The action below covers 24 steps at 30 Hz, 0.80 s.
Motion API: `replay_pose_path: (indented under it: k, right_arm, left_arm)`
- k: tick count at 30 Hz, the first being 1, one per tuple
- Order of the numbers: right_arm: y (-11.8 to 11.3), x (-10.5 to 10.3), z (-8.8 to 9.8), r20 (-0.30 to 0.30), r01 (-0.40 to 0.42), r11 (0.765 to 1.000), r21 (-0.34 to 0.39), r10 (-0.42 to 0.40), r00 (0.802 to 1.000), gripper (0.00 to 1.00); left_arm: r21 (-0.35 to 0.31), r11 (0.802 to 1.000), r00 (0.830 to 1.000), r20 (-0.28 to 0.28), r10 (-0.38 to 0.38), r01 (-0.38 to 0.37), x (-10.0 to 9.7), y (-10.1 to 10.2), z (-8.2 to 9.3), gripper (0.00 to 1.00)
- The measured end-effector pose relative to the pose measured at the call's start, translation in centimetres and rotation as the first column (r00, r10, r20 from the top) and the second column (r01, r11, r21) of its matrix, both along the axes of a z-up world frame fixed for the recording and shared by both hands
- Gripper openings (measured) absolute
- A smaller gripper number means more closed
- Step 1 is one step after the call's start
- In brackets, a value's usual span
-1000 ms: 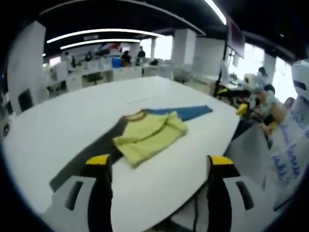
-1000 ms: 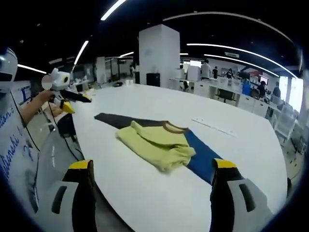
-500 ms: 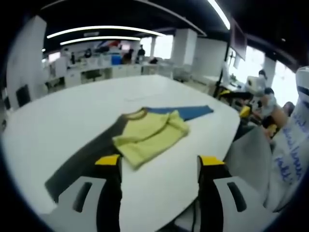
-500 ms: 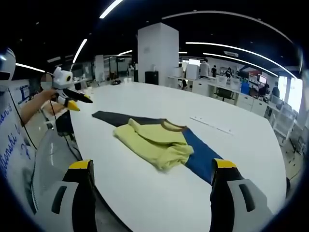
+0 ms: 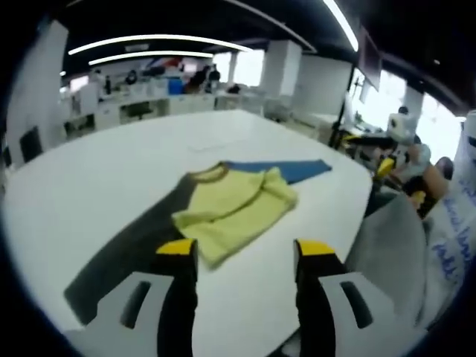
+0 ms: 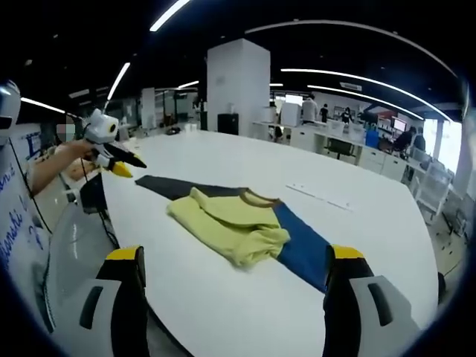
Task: Fold the garment on the visible template until the final outline fits inside the template.
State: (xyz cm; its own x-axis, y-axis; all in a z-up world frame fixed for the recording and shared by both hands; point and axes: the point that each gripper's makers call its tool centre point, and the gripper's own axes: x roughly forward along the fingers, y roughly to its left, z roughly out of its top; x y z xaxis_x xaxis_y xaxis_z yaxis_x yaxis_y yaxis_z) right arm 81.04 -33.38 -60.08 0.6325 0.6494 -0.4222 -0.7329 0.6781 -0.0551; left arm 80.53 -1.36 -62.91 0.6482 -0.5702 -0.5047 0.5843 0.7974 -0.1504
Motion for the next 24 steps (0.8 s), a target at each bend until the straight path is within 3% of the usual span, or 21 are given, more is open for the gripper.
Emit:
replay_pose_path:
  k: [6, 9, 24]
  right_arm:
    - [0.4, 0.1, -0.5, -0.010, -0.015, 1.000, -0.011, 0.015, 1.000, 0.98]
    - [0.4, 0.2, -0.5, -0.009, -0.010, 1.000, -0.006, 0.010, 1.000, 0.99]
    - [0.1, 2.2, -1.0, -0.010, 0.007, 1.000, -0.026, -0.008, 1.000, 0.97]
  left_arm:
    - [0.004, 0.999, 0.999, -0.009, 0.038, -0.038, 2.2, 1.1, -1.0, 0.44]
    - [-0.006, 0.999, 0.998, -0.038, 0.047, -0.047, 2.8, 1.1, -1.6, 0.39]
    - [0.004, 1.000, 0.996, -0.082, 0.020, -0.020, 5.7, -0.2, -3.7, 0.35]
